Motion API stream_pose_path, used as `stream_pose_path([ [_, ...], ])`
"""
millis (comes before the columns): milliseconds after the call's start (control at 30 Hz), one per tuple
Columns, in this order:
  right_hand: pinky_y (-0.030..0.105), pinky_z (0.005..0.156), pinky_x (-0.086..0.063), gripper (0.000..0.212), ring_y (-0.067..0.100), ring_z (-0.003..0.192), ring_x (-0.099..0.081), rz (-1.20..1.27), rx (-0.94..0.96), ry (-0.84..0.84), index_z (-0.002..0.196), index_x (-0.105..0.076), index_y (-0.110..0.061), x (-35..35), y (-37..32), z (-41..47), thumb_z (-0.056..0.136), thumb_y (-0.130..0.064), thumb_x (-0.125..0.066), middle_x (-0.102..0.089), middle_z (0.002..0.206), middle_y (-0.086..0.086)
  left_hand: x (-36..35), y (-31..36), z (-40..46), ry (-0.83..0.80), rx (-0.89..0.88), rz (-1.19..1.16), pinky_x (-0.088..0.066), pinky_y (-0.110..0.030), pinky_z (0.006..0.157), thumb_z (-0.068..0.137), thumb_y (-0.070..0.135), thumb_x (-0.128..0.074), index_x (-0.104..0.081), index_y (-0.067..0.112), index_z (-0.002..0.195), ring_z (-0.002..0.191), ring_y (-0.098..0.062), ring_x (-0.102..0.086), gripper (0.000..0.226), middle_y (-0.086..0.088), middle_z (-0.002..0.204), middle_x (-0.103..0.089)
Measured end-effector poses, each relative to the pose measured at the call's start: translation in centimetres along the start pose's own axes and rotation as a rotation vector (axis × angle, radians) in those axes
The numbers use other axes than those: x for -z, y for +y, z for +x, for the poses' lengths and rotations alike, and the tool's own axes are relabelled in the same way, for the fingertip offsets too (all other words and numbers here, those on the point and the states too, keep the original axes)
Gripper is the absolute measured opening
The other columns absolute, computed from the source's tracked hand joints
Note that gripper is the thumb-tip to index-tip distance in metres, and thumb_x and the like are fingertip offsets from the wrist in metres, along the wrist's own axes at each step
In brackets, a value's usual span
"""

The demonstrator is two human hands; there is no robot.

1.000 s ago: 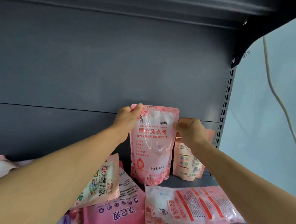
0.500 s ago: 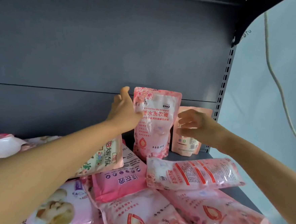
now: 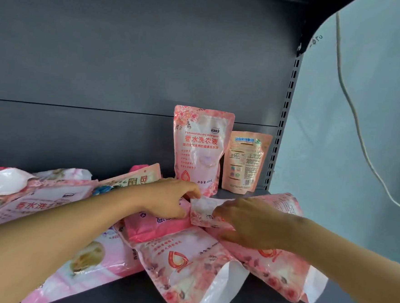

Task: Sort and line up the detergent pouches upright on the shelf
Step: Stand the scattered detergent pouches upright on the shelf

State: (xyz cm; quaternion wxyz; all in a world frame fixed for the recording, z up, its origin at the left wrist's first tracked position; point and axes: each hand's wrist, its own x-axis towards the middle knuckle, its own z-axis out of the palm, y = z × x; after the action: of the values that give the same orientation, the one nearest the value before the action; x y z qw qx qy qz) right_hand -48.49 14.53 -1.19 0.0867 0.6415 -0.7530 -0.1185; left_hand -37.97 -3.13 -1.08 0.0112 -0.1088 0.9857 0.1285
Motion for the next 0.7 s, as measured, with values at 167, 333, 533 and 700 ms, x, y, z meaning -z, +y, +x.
stream_pose_path([
  [167,0.034,0.067,-0.047,0.028,0.026,0.087,-0.062,-0.095,-0.05,0.127,0.115,-0.052,-0.009,-0.2,0.1,1.1,0.092,0.0,-0.039,-0.063,0.102,0.011,-0.2,0.1,-0.3,0.006,0.008,-0.033,-0.038,-0.025,0.105,0.086,0.013,-0.059,-0.043,0.023,0.136,0.123,-0.008,-0.047,0.053,0.007,0.138,-0.049],
  [333,0.029,0.068,-0.045,0.026,0.03,0.077,-0.063,0.328,-0.277,0.454,0.089,-0.063,0.002,2.0,4.2,0.0,0.098,-0.005,-0.04,-0.067,0.086,0.016,-0.1,1.1,0.6,0.128,0.041,-0.099,-0.046,-0.019,0.076,0.085,0.016,-0.064,-0.041,0.019,0.131,0.096,-0.01,-0.052,0.051,0.004,0.118,-0.053],
  [533,0.044,0.082,-0.055,0.026,0.031,0.084,-0.068,0.937,-0.605,0.691,0.084,-0.067,-0.005,4.1,9.8,-0.3,0.096,-0.012,-0.045,-0.071,0.089,0.013,0.9,3.6,5.2,0.385,0.132,-0.729,-0.051,-0.03,0.088,0.083,0.005,-0.068,-0.053,0.01,0.115,0.102,-0.017,-0.061,0.036,-0.003,0.109,-0.066],
  [700,0.049,0.09,-0.052,0.024,0.033,0.093,-0.067,1.397,-0.632,0.82,0.085,-0.064,-0.009,4.4,12.9,0.5,0.097,-0.005,-0.043,-0.069,0.101,0.016,1.4,6.6,8.6,0.394,0.112,-0.849,-0.043,-0.025,0.083,0.083,0.009,-0.07,-0.048,0.012,0.121,0.104,-0.016,-0.058,0.044,0.0,0.11,-0.063],
])
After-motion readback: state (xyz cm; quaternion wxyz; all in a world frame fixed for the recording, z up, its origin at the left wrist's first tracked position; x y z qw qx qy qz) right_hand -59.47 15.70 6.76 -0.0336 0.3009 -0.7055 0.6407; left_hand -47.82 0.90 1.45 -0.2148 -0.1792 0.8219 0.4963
